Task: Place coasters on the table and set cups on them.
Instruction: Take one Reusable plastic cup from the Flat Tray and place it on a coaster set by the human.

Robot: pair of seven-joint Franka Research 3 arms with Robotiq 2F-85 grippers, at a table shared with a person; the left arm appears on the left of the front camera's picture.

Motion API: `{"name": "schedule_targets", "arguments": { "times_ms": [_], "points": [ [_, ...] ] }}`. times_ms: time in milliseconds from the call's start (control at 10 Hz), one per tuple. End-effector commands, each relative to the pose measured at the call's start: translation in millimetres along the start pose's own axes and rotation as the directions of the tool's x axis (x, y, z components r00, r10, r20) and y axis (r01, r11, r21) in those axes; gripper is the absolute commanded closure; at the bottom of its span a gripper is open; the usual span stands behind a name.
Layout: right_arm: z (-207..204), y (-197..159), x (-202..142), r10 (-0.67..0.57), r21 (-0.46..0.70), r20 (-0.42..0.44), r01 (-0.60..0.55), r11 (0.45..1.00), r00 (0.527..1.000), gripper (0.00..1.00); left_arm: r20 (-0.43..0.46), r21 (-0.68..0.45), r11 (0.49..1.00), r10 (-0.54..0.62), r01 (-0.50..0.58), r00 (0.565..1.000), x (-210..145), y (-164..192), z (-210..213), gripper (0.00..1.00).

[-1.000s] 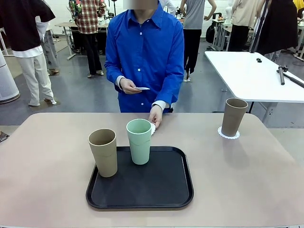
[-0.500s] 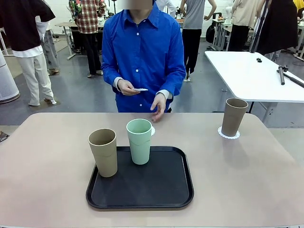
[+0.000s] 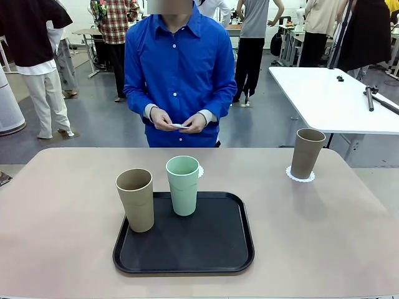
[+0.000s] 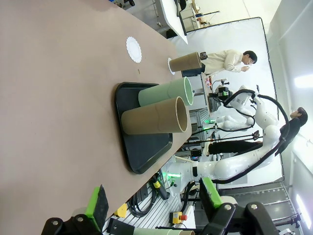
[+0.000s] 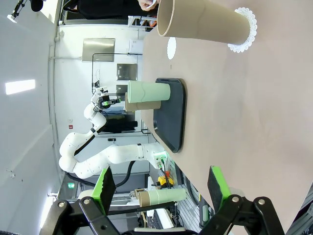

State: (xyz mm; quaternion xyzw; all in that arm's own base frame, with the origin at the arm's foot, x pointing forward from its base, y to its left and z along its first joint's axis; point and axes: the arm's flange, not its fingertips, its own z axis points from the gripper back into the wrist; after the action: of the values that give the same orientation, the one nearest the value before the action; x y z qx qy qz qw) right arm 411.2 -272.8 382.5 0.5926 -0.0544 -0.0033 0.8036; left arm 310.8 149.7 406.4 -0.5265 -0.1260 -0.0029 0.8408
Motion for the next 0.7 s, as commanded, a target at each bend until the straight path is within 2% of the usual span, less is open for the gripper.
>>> {"name": "schedule_targets", "arguments": {
  "times_ms": [0,600],
  "points": [
    [0.0,0.2,0.0,0.0,0.0,0.0,0.0,1.0,1.0,0.0,0.01,-0.017,1.0,-0.008,0.008,1.0,-1.0,-0.2,1.6,0.0],
    [0.0,0.2,0.0,0.0,0.0,0.0,0.0,1.0,1.0,0.0,0.01,-0.017,1.0,-0.008,0.008,1.0,-1.0,-0.2,1.6,0.0]
  ]
}}
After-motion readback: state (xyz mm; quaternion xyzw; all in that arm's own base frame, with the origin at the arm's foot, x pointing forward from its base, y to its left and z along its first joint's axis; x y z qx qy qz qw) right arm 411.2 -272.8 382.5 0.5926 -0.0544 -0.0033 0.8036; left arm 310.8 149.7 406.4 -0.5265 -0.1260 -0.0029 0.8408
